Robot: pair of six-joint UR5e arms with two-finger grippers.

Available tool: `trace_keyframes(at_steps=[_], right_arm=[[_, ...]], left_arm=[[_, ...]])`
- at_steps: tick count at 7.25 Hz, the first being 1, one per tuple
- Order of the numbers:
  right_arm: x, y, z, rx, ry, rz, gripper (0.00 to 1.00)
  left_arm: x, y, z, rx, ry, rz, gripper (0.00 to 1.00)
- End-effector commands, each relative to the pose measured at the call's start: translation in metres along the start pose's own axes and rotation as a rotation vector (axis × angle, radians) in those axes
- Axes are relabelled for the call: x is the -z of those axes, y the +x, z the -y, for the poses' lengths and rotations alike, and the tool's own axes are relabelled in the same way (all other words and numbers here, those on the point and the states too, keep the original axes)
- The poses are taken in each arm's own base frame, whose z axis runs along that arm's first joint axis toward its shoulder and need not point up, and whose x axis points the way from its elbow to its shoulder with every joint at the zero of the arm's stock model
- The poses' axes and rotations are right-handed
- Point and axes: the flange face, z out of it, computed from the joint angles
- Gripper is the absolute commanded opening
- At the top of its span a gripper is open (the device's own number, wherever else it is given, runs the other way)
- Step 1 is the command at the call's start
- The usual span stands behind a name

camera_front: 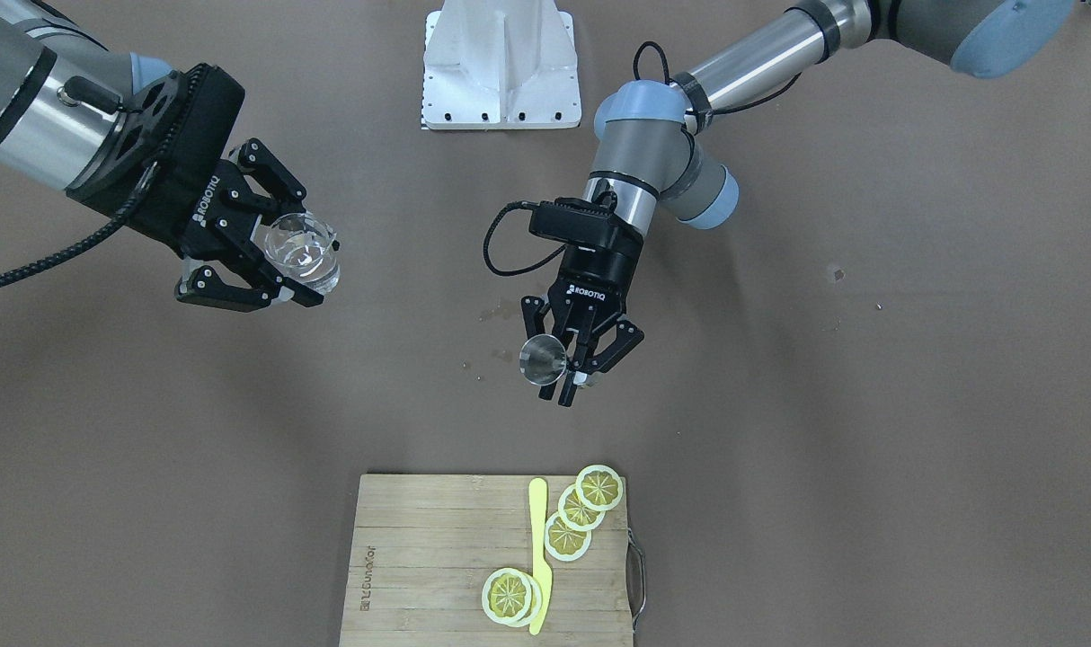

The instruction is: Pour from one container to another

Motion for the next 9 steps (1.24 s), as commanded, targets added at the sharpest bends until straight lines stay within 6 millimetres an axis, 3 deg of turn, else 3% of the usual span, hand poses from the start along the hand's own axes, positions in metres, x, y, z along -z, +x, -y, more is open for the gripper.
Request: trace_keyframes(at_steps=[1,2,5,7,9], right_arm=[[-0.009,-0.027,0.006,0.03,-0.015,0.015,0.0],[-0.013,-0.042,0.009,0.038,-0.017,0.022,0.0],[-0.031,-0.057,0.009,0.016,-0.053,0.034,0.0],[-0.031,-0.052,0.007,0.004,-0.115,0.041,0.0],[-0.028,-0.056,0.007,0.022,-0.171,0.055,0.0]], left_arm=[[0.019,0.039,-0.006,0.001,-0.002,-0.049,0.0],[0.028,0.052,-0.003,0.009,0.003,-0.072,0.0],[0.053,0.071,0.014,0.041,0.034,-0.122,0.0],[0.054,0.072,0.012,-0.11,0.043,-0.117,0.0],[0.061,0.08,0.01,-0.095,0.054,-0.087,0.0]])
